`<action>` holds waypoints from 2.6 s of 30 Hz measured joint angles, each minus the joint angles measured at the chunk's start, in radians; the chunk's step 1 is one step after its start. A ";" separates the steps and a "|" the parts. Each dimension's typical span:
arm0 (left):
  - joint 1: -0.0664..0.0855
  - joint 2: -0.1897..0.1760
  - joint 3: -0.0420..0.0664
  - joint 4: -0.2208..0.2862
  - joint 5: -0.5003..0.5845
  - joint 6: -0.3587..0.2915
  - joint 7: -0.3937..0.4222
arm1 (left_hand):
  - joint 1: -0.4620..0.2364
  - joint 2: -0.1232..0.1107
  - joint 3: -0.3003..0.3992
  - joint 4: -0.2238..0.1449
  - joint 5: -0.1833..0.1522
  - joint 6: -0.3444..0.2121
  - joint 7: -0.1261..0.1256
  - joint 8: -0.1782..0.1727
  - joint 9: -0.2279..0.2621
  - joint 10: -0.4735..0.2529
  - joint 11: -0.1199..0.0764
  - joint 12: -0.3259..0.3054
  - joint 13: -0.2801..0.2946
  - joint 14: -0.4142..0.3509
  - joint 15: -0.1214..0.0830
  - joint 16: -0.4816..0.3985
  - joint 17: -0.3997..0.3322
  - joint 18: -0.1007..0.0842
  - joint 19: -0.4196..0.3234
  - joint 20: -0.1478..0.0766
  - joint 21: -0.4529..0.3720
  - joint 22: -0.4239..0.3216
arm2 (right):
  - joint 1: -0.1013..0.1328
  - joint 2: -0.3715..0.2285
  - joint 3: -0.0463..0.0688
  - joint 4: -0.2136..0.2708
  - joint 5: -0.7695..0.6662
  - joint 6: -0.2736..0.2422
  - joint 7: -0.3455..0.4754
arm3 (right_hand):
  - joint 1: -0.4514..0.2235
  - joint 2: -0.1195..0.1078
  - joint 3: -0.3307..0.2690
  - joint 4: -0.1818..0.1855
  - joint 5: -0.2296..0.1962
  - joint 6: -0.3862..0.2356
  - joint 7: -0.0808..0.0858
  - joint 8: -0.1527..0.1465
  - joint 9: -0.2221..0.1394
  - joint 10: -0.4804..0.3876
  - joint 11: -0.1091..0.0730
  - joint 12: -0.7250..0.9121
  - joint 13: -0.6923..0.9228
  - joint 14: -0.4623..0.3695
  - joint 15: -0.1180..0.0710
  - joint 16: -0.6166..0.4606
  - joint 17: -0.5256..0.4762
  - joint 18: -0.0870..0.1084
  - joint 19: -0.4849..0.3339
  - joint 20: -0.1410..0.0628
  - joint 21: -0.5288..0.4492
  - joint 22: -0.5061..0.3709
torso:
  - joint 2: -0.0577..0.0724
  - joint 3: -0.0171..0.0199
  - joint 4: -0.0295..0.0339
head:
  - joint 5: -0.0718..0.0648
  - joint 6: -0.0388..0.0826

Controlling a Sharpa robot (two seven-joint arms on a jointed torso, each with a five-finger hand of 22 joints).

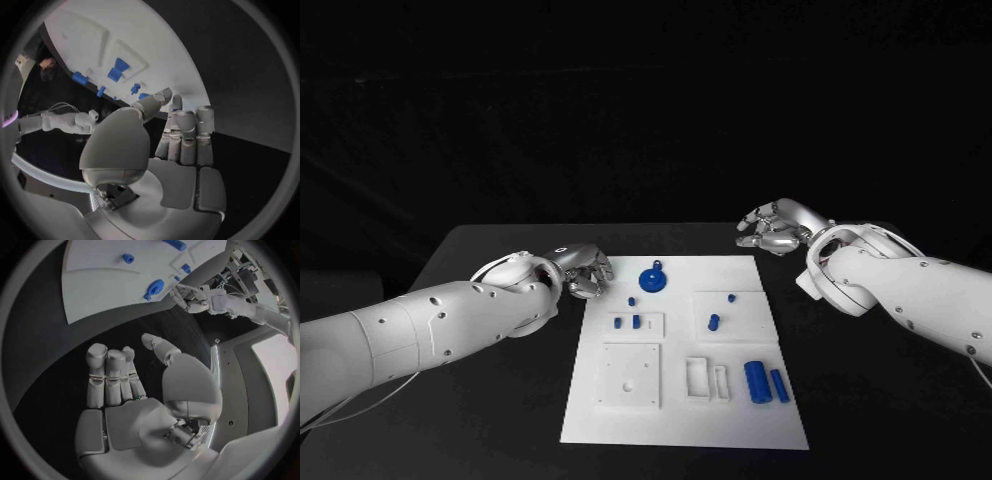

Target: Assemble the parts on the task board

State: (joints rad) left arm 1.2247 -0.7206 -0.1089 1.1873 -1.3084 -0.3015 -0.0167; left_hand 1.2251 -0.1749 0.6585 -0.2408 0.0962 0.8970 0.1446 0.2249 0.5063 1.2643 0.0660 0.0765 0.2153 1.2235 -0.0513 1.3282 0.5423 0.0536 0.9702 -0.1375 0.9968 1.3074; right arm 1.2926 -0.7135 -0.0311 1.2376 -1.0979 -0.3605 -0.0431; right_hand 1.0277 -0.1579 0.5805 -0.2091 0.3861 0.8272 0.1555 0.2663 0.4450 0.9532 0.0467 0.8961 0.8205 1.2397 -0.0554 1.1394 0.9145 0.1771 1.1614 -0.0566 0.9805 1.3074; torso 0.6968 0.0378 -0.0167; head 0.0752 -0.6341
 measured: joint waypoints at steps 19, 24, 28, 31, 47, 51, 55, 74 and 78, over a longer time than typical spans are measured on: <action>0.078 -0.111 0.005 0.129 0.845 0.106 0.211 | -0.092 0.043 -0.059 0.010 -0.031 -0.015 0.025 0.037 0.010 -0.033 0.037 -0.007 0.005 -0.239 0.100 -0.557 -0.222 -0.023 -0.276 0.086 -0.316 -0.122 | -0.031 -0.059 -0.011 0.088 -0.332 0.144 0.094 | 0.122 -0.004 0.091 -0.076 -0.157 0.078 0.002 0.056 0.031 0.118 0.033 -0.582 -0.475 -0.007 0.022 0.001 -0.046 0.003 0.002 0.024 -0.027 0.000 | -0.001 0.0007 -0.0012 | -0.033 0.017; 0.078 -0.117 0.005 0.146 0.958 0.123 0.256 | -0.092 0.056 -0.063 -0.004 -0.027 -0.011 0.021 0.042 0.011 -0.033 0.037 -0.007 0.005 -0.250 0.111 -0.617 -0.225 -0.023 -0.291 0.100 -0.336 -0.123 | -0.049 -0.054 -0.020 0.096 -0.444 0.151 0.088 | 0.124 -0.006 0.091 -0.076 -0.157 0.080 0.000 0.056 0.032 0.144 0.033 -0.612 -0.494 -0.005 0.020 0.005 -0.053 0.001 0.009 0.025 -0.027 0.000 | -0.002 0.0006 -0.0011 | -0.037 0.019; 0.078 -0.118 0.005 0.153 1.010 0.128 0.278 | -0.097 0.060 -0.067 -0.008 -0.027 -0.011 0.021 0.042 0.011 -0.033 0.037 -0.007 0.005 -0.252 0.119 -0.649 -0.225 -0.023 -0.297 0.107 -0.349 -0.124 | -0.062 -0.039 -0.024 0.093 -0.513 0.152 0.075 | 0.126 -0.008 0.091 -0.076 -0.157 0.080 0.000 0.056 0.032 0.148 0.032 -0.626 -0.503 0.000 0.021 0.005 -0.056 0.001 0.011 0.026 -0.027 0.000 | -0.001 0.0004 -0.0005 | -0.041 0.019; 0.078 -0.119 0.005 0.157 1.032 0.130 0.291 | -0.097 0.060 -0.067 -0.014 -0.027 -0.011 0.021 0.042 0.011 -0.033 0.037 -0.007 0.005 -0.257 0.125 -0.665 -0.225 -0.023 -0.302 0.112 -0.355 -0.124 | -0.073 -0.028 -0.027 0.089 -0.556 0.151 0.062 | 0.127 -0.009 0.090 -0.076 -0.158 0.080 0.000 0.056 0.032 0.148 0.032 -0.639 -0.509 0.001 0.022 0.005 -0.059 0.001 0.018 0.026 -0.032 0.000 | 0.000 0.0001 0.0000 | -0.043 0.019; 0.078 -0.122 0.005 0.163 1.079 0.131 0.314 | -0.101 0.064 -0.067 -0.014 -0.024 -0.014 0.018 0.042 0.011 -0.033 0.037 -0.007 0.004 -0.260 0.129 -0.686 -0.219 -0.023 -0.308 0.118 -0.362 -0.124 | -0.089 0.002 -0.032 0.065 -0.658 0.137 0.009 | 0.126 -0.037 0.135 -0.048 -0.208 0.084 0.000 0.056 0.026 0.174 0.032 -0.683 -0.533 0.006 0.023 0.010 -0.074 0.001 0.034 0.028 -0.041 0.001 | 0.001 -0.0006 0.0007 | -0.043 0.011; 0.078 -0.123 0.005 0.163 1.083 0.132 0.314 | -0.101 0.064 -0.067 -0.014 -0.024 -0.014 0.018 0.042 0.011 -0.033 0.037 -0.007 0.003 -0.257 0.132 -0.686 -0.218 -0.023 -0.309 0.119 -0.362 -0.124 | -0.090 0.006 -0.031 0.062 -0.667 0.134 0.004 | 0.126 -0.037 0.142 -0.042 -0.216 0.085 0.002 0.056 0.025 0.181 0.032 -0.687 -0.534 0.008 0.022 0.010 -0.075 0.002 0.034 0.028 -0.044 0.001 | 0.001 -0.0006 0.0004 | -0.042 0.009; 0.078 -0.123 0.005 0.163 1.085 0.133 0.314 | -0.101 0.064 -0.067 -0.014 -0.024 -0.014 0.018 0.042 0.011 -0.033 0.037 -0.007 0.003 -0.257 0.132 -0.686 -0.218 -0.023 -0.309 0.119 -0.362 -0.124 | -0.090 0.008 -0.031 0.062 -0.673 0.133 0.001 | 0.126 -0.037 0.142 -0.042 -0.220 0.085 0.001 0.056 0.025 0.186 0.030 -0.689 -0.534 0.011 0.022 0.010 -0.075 0.001 0.038 0.027 -0.044 0.001 | 0.001 -0.0006 0.0001 | -0.042 0.008; 0.078 -0.125 0.005 0.163 1.089 0.139 0.311 | -0.101 0.064 -0.067 -0.014 -0.024 -0.014 0.018 0.042 0.011 -0.039 0.043 -0.007 0.001 -0.257 0.132 -0.693 -0.212 -0.023 -0.309 0.119 -0.366 -0.123 | -0.093 0.022 -0.034 0.063 -0.697 0.127 -0.011 | 0.116 -0.027 0.204 -0.005 -0.278 0.168 -0.035 0.082 0.037 0.271 -0.006 -0.676 -0.508 0.023 -0.002 0.014 -0.085 0.001 0.048 0.024 -0.044 0.000 | 0.001 -0.0003 -0.0004 | -0.039 -0.001; 0.078 -0.125 0.005 0.162 1.089 0.140 0.311 | -0.101 0.064 -0.069 -0.017 -0.024 -0.014 0.019 0.042 0.011 -0.041 0.045 -0.007 0.001 -0.257 0.132 -0.693 -0.211 -0.023 -0.309 0.119 -0.366 -0.123 | -0.094 0.023 -0.034 0.065 -0.705 0.127 -0.016 | 0.116 -0.027 0.205 -0.006 -0.278 0.172 -0.033 0.082 0.038 0.272 -0.006 -0.676 -0.503 0.023 -0.005 0.015 -0.085 0.001 0.050 0.023 -0.044 0.000 | 0.001 -0.0001 -0.0004 | -0.040 -0.003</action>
State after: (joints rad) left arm 1.3031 -0.8457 -0.1039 1.3498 -0.2193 -0.1614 0.2941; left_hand 1.1245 -0.1113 0.5892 -0.2574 0.0727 0.8834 0.1631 0.2664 0.5171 1.2236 0.1109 0.0695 0.2162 0.9664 0.0807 0.6349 0.3312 0.0307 0.6611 -0.0180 0.6308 1.1846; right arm 1.1989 -0.6904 -0.0654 1.3023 -1.8027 -0.2340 -0.0587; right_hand 1.1437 -0.1854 0.7853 -0.2152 0.1084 0.9991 0.1222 0.3482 0.4831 1.2248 0.0408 0.2197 0.3173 1.2626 -0.0605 1.1541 0.8294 0.1785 1.2112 -0.0340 0.9363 1.3077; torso 0.6975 0.0377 -0.0171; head 0.0354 -0.6369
